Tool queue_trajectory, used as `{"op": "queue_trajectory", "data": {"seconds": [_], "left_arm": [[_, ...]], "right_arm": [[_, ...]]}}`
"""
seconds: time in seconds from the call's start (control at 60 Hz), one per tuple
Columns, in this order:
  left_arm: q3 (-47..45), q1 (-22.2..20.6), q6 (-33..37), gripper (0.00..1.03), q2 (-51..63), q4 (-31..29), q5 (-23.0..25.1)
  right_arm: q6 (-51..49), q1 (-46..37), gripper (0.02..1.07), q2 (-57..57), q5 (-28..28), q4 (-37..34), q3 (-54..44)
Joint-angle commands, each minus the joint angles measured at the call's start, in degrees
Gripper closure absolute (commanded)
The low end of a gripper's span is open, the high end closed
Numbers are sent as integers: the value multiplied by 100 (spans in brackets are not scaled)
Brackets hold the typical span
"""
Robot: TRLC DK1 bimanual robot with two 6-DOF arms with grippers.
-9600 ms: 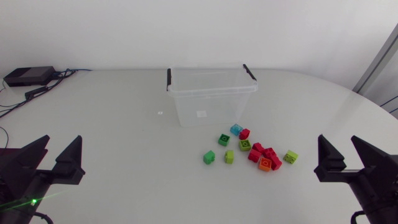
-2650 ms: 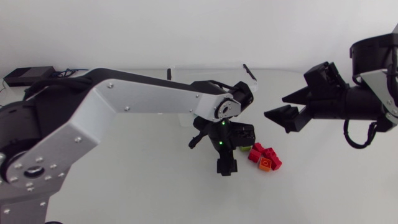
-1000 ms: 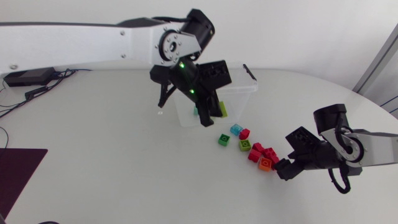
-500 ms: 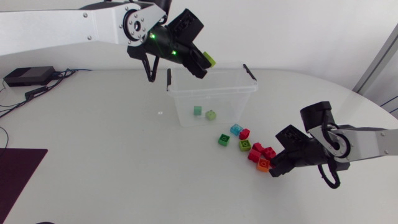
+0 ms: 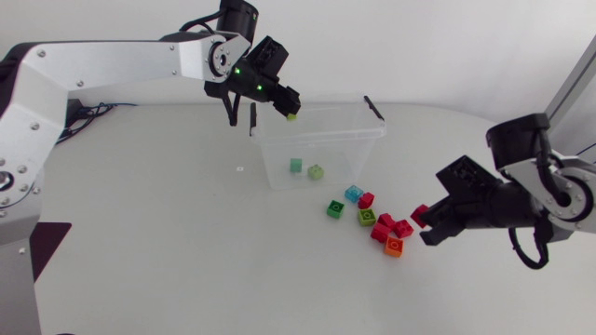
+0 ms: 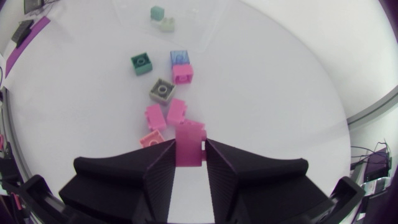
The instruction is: Pick up the duplo bricks and place them in the container
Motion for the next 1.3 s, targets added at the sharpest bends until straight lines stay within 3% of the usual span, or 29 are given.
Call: {"op": "queue_trajectory", "data": {"seconds": [0.0, 0.183, 0.25, 0.483, 0.8, 1.05, 1.083, 1.117, 1.15, 1.183, 1.283], "left_arm": [[-50, 48, -142, 6, -120, 77, -15], [-1219, -22, -142, 5, -1262, 472, 38], [-1614, -119, -63, 5, -1622, 437, 337], [-2880, -374, 271, 5, -2414, 393, 486], [-4137, -611, 553, 6, -2668, 648, 513], [-4462, -892, 500, 6, -2299, 789, 513], [-4453, -936, 447, 6, -2238, 789, 495], [-4444, -989, 403, 6, -2185, 789, 469], [-4427, -1077, 315, 6, -2132, 797, 398], [-4400, -1112, 271, 6, -2106, 797, 346], [-4233, -1332, 8, 6, -1956, 797, 126]], "right_arm": [[203, 99, 77, -123, -43, -171, 450], [572, 415, 77, 0, -34, -285, 1355], [678, 529, 77, 176, -34, -250, 1663], [1003, 854, 76, 1002, -34, 93, 2550], [1187, 1083, 76, 2259, -25, 664, 3544], [1205, 1118, 74, 3366, 54, 875, 4361], [1205, 1136, 70, 3454, 81, 884, 4422], [1205, 1136, 51, 3533, 98, 875, 4493], [1223, 1136, 25, 3551, 124, 875, 4528], [1240, 1109, 10, 3516, 124, 875, 4510], [1337, 977, 7, 3164, 124, 998, 4282]]}}
